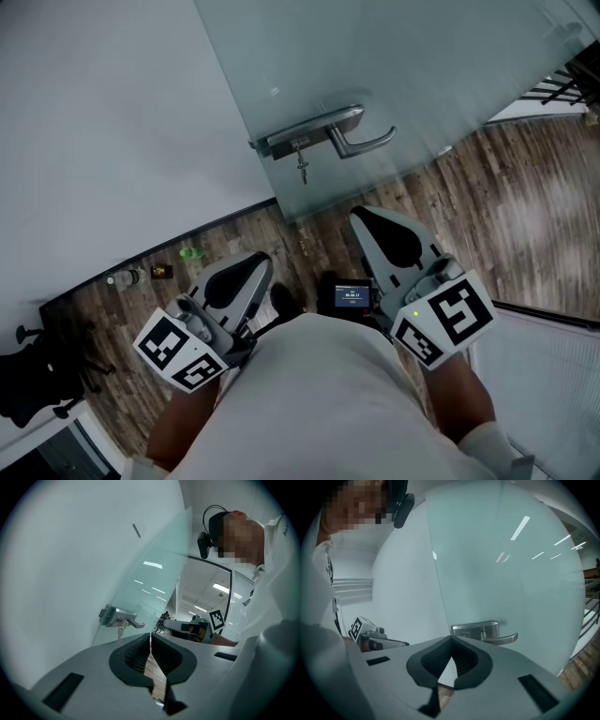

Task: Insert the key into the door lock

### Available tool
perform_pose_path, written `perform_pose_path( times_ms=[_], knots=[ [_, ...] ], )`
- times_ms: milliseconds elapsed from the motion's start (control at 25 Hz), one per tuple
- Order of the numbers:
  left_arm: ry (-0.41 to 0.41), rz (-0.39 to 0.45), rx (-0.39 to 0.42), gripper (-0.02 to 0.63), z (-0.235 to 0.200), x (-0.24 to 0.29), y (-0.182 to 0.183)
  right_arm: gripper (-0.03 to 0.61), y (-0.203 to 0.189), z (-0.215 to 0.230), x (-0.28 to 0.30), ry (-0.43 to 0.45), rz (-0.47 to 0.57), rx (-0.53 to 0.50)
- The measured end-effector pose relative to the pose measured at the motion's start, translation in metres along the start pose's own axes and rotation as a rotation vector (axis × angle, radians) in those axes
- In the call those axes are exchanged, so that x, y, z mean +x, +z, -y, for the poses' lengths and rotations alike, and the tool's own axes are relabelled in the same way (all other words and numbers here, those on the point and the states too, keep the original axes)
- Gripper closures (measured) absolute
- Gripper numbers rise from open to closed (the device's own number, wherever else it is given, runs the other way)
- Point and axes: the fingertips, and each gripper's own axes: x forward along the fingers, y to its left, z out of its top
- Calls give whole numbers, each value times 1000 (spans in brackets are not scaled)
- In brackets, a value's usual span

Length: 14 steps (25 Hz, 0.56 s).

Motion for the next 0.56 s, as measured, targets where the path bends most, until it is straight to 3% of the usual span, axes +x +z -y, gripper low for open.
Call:
perform_pose_path(
  times_ms=[560],
  knots=[
    [-3, -11, -3, 589, 1, 0, -1, 566, -2, -2, 2, 10, -14, -6]
  ],
)
